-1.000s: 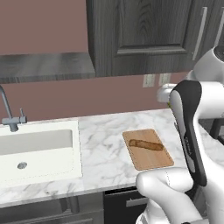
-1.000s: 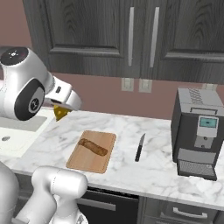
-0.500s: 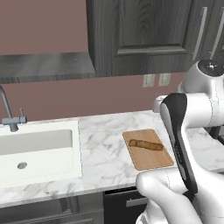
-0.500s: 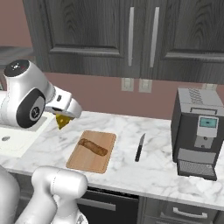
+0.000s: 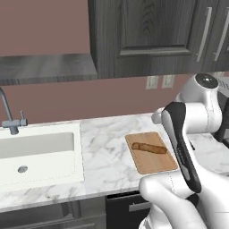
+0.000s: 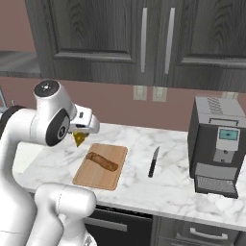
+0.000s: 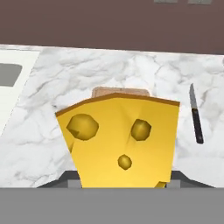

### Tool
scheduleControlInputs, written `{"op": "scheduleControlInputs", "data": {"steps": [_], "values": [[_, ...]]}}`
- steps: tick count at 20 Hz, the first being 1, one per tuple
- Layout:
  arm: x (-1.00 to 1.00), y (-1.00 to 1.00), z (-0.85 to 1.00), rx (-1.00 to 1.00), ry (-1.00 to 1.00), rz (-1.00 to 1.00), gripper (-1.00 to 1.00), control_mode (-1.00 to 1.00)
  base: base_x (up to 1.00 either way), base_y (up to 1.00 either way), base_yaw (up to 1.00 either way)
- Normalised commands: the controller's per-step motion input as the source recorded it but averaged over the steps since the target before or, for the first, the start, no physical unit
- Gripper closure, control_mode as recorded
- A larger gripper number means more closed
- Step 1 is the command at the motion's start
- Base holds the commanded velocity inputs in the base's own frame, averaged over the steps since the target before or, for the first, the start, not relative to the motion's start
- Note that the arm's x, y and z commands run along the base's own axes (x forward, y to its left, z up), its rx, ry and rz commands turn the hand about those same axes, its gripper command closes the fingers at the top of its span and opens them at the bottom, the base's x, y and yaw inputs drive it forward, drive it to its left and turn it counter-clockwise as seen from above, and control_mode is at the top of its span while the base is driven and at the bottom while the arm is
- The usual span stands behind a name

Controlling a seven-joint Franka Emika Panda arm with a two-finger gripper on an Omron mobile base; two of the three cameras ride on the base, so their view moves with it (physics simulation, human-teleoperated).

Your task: Retrieve the sausage and cheese from the fridge and place them on the cutting board on the counter.

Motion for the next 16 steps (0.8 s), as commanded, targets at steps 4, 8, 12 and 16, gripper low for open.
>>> {"op": "scheduleControlInputs", "data": {"steps": [4,8,12,16], "values": [[0.6,0.0,-0.6,0.0,0.13,0.18,1.0,-1.0,0.0,0.0,0.0],[0.52,0.0,-0.61,0.0,0.12,0.12,1.0,-1.0,0.0,0.0,0.0],[0.67,0.0,-0.61,-0.01,0.12,0.02,1.0,-1.0,0.0,0.0,0.0],[0.58,0.0,-0.67,-0.04,0.06,0.0,1.0,-1.0,0.0,0.0,0.0]]}}
